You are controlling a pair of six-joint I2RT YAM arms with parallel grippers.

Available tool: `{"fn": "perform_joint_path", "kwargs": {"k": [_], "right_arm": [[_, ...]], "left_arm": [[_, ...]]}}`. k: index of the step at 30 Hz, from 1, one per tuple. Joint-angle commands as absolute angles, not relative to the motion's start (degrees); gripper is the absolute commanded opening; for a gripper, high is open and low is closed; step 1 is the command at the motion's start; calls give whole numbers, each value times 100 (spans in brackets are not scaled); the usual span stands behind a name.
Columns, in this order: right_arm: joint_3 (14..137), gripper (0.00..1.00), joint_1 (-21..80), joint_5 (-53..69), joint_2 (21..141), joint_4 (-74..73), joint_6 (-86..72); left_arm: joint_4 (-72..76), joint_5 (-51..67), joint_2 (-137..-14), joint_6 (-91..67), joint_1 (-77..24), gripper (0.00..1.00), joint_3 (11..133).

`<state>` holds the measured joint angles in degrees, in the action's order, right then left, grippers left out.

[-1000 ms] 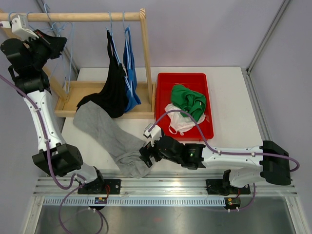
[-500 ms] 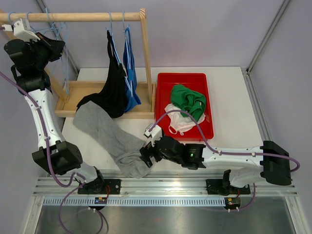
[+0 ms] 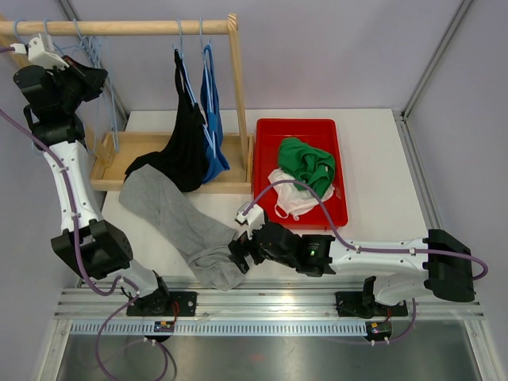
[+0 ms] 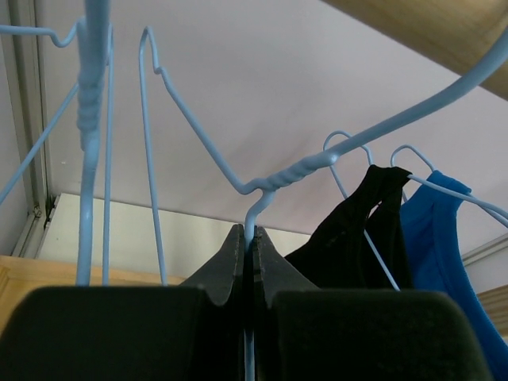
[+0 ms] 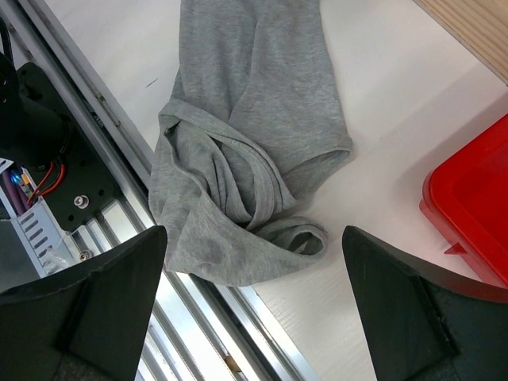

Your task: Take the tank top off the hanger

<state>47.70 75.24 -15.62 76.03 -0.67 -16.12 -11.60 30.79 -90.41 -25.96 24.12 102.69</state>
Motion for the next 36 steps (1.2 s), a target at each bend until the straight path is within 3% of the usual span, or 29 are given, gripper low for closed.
{"fn": "perform_joint_path", "kwargs": {"k": [1,5,7,8,11,12,15,20,28,36], "right_arm": [[4931,99,7488,-1687,7681,114,-1652],[4896,100,7488,-1784,7655,123,-1670],[4860,99,7479,-1837,7603,106,-1661],[4852,100,7488,-1880,7585,97,-1652],[4852,100,7488,-1890,7550,70,-1626],[4852,99,7480,-1890,7541,70,-1626],[4878,100,7479,-1863,7576,70,-1626],[4904,100,7488,-1889,7638,53,-1617],[5027,99,7480,-2048,7787,26,-1547],[5247,100,7444,-1916,8147,-106,-1643]], "left_arm": [[-1336,3032,-8886,-2610,2443,0,10143],[-1292,2945,-8702,-2689,2452,2,10178],[-1275,2909,-8500,-2777,2443,13,10195],[-1274,2857,-8438,-2803,2435,35,10195],[-1187,2734,-7982,-2856,2435,61,10020],[-1117,2699,-7850,-2900,2426,78,9828],[-818,2654,-7288,-3014,2400,99,9502],[-335,2733,-6277,-3006,2224,99,8520],[-278,3085,-4150,-1803,696,99,6830],[-1414,1601,-3630,-433,-692,99,5900]]}}
